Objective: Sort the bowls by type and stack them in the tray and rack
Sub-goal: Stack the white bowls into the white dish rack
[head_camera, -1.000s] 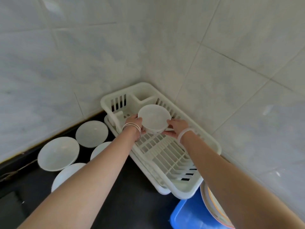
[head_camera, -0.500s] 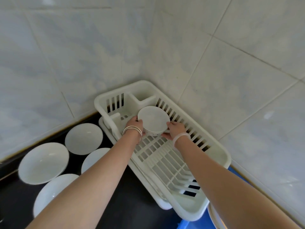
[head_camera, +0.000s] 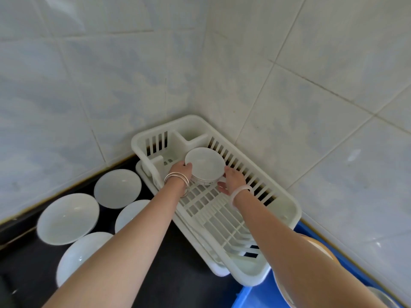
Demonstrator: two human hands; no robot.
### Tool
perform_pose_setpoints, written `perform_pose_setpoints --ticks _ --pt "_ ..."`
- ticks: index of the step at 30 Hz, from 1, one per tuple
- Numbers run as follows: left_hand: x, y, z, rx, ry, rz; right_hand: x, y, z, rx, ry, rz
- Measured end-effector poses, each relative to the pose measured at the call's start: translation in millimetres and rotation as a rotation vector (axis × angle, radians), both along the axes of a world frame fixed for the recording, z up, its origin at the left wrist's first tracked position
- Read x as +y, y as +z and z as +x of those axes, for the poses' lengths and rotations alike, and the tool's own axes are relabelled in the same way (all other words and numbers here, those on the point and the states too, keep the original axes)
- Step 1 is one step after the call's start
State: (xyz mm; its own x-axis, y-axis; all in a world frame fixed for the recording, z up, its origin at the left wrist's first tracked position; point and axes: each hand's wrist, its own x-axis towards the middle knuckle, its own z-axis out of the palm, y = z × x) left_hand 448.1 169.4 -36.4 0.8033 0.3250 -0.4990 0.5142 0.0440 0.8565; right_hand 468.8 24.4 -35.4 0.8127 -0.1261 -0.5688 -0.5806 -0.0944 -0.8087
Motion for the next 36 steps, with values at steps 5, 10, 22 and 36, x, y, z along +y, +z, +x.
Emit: perform_pose_setpoints --ticks 5,10,22,36 --pt "2 17 -17 -0.008 -0.068 0.051 -5 31 -19 0.025 -0.006 0.060" --pt "13 39 -68 -0.091 -0.102 0.182 4 65 -64 -0.121 0.166 0.034" --pt "56 21 -242 -0.050 0.092 0.370 65 16 -185 -0.052 0.634 -0.296" --pt "100 -51 -291 0.124 0.381 0.375 115 -35 -170 0.171 0.289 -0.110"
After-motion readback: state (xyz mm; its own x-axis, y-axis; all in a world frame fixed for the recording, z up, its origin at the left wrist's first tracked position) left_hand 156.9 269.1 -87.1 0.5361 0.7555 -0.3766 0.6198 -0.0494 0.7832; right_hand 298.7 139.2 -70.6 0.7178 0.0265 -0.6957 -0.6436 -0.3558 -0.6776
